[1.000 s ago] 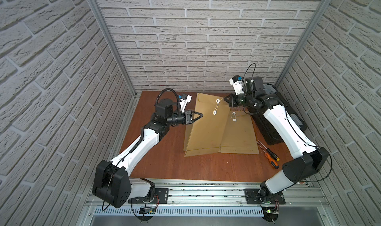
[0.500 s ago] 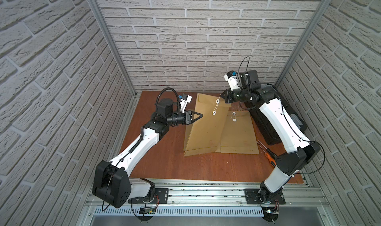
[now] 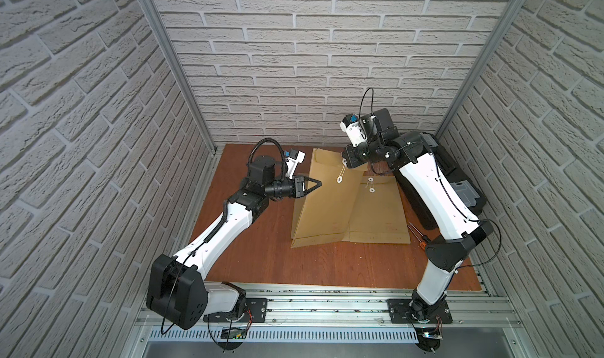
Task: Close the mouth of the file bag
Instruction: Close the file bag.
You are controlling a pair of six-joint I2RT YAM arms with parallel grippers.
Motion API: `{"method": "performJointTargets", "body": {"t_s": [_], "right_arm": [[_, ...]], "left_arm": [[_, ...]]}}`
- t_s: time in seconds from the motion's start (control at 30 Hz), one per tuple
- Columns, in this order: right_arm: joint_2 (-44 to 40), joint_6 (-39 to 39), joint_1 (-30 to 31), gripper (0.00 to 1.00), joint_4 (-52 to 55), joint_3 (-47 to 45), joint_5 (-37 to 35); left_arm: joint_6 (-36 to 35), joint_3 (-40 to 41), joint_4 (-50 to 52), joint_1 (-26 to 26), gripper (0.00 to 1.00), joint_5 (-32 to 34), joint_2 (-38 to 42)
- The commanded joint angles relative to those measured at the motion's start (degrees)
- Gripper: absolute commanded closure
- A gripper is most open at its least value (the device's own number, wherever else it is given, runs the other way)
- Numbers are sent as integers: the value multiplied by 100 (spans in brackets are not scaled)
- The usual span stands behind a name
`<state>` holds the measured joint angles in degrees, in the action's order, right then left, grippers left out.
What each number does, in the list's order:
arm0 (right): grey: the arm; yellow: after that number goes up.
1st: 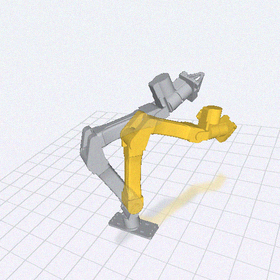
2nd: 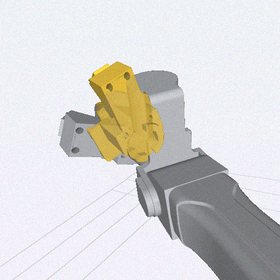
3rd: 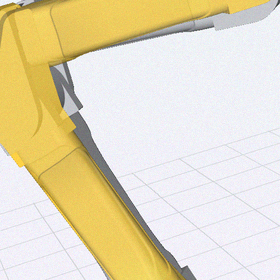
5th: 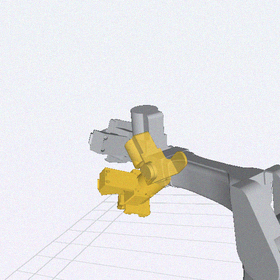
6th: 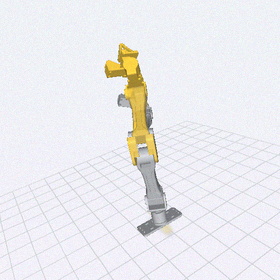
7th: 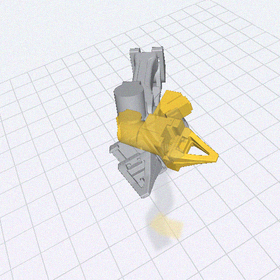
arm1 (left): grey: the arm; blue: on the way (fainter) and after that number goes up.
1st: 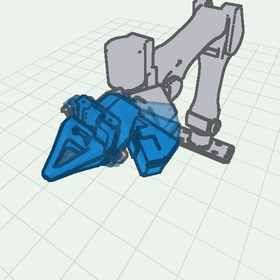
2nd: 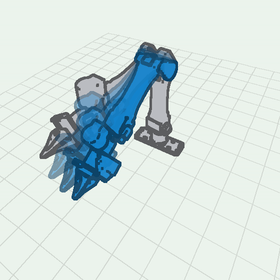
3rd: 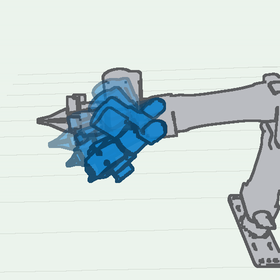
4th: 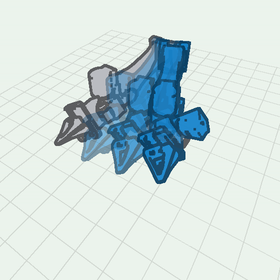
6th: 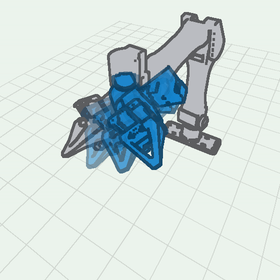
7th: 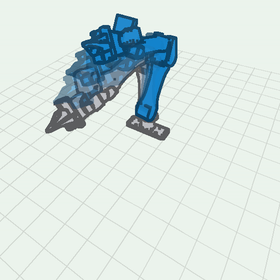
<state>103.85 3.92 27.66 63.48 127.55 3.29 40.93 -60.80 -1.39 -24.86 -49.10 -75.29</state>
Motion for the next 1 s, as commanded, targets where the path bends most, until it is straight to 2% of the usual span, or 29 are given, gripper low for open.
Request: {"method": "performJointTargets", "body": {"t_s": [0.0,0.3,0.67,0.97], "right_arm": [[-58,18,95,97,-126,148,257],[-170,135,109,97,-287,-278,712],[-675,339,126,97,-900,-1555,1276],[-973,293,11,97,-1022,-2269,1270]], "left_arm": [[-85,-169,-83,-61,100,-117,52],[-85,-222,-84,-63,100,-109,38],[-3,-257,-182,-20,100,-49,-4],[36,-154,-184,106,100,87,149]]}}
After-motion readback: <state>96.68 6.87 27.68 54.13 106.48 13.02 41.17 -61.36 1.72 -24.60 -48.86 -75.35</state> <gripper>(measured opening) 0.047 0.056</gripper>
